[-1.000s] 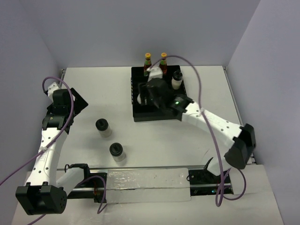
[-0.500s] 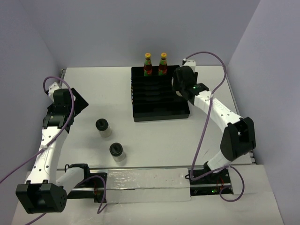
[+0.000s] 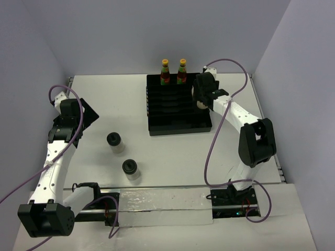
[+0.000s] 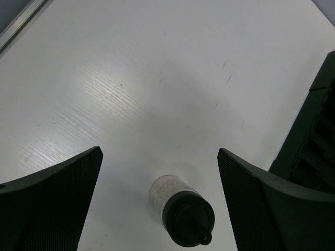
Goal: Organize the condiment bottles
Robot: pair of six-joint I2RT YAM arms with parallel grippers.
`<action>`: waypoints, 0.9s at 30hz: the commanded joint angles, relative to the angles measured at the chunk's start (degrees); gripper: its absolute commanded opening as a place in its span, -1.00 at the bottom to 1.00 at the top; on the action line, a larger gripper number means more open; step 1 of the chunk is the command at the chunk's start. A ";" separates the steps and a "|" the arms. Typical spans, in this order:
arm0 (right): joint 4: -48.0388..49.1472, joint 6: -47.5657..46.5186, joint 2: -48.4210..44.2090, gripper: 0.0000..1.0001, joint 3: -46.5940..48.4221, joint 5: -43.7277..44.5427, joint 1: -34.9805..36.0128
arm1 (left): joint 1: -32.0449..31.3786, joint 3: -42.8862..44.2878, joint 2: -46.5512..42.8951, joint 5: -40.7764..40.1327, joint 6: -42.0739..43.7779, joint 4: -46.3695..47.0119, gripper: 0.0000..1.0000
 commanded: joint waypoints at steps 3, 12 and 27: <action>4.65 -0.21 1.05 -0.39 5.72 -1.47 -0.27 | 0.56 1.15 0.03 0.31 0.58 1.55 0.99; 5.06 -0.07 5.59 -0.39 5.81 -1.29 -0.24 | 0.56 1.38 -0.23 -0.04 0.76 1.29 0.99; 3.89 0.78 2.70 0.96 4.24 -1.58 0.01 | 0.56 1.73 -0.07 0.19 0.81 1.01 0.99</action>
